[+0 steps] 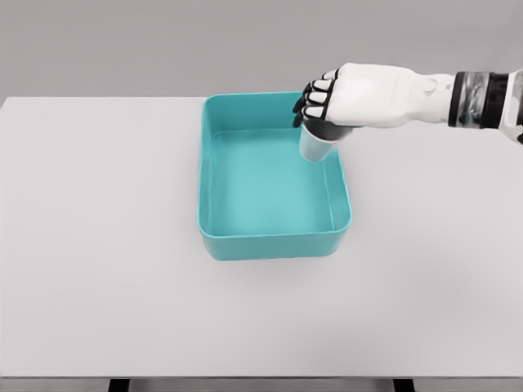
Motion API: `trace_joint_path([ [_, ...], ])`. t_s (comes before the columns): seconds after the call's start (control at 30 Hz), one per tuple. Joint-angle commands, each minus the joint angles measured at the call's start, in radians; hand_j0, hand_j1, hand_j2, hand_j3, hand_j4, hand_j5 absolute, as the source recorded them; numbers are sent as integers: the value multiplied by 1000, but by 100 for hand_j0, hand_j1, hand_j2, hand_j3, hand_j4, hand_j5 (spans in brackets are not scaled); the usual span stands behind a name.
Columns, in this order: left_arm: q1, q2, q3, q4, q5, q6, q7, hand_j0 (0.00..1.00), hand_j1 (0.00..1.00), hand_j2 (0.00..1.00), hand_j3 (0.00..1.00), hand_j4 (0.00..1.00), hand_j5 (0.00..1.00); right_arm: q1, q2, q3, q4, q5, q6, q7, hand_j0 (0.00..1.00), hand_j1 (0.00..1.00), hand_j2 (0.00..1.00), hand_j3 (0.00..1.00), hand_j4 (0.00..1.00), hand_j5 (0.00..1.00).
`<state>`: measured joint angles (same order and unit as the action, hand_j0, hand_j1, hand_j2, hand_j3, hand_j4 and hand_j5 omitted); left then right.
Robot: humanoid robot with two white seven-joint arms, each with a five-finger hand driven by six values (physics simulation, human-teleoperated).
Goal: Put the paper cup into the basket with your right arm
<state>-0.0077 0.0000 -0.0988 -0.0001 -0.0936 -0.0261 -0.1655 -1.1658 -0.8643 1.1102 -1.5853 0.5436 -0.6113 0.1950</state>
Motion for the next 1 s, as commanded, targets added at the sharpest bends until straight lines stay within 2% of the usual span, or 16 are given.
trace_joint_path([
  [0.0, 0, 0, -1, 0, 0, 0, 0, 100, 100, 100, 100, 100, 100, 0, 25, 11, 13, -4, 0, 0, 49, 49, 49, 49, 49, 49],
  [0.3, 0, 0, -1, 0, 0, 0, 0, 100, 100, 100, 100, 100, 100, 8, 117, 30, 67, 4, 0, 14, 49, 49, 49, 49, 49, 49],
  [0.53, 0, 0, 2, 0, 0, 0, 0, 100, 100, 100, 100, 100, 100, 15, 211, 40, 156, 9, 0, 14, 49, 49, 49, 49, 49, 49],
  [0.83, 0, 0, -1, 0, 0, 0, 0, 100, 100, 100, 100, 100, 100, 48, 245, 40, 188, 21, 0, 12, 50, 50, 50, 50, 50, 50],
  [0.87, 0, 0, 2, 0, 0, 0, 0, 100, 100, 100, 100, 100, 100, 48, 245, 40, 188, 22, 0, 12, 50, 50, 50, 50, 50, 50],
  [0.9, 0, 0, -1, 0, 0, 0, 0, 100, 100, 100, 100, 100, 100, 52, 245, 40, 188, 22, 0, 12, 56, 56, 56, 56, 56, 56],
  [0.97, 0, 0, -1, 0, 0, 0, 0, 100, 100, 100, 100, 100, 100, 63, 245, 40, 188, 22, 0, 11, 56, 56, 56, 56, 56, 56],
])
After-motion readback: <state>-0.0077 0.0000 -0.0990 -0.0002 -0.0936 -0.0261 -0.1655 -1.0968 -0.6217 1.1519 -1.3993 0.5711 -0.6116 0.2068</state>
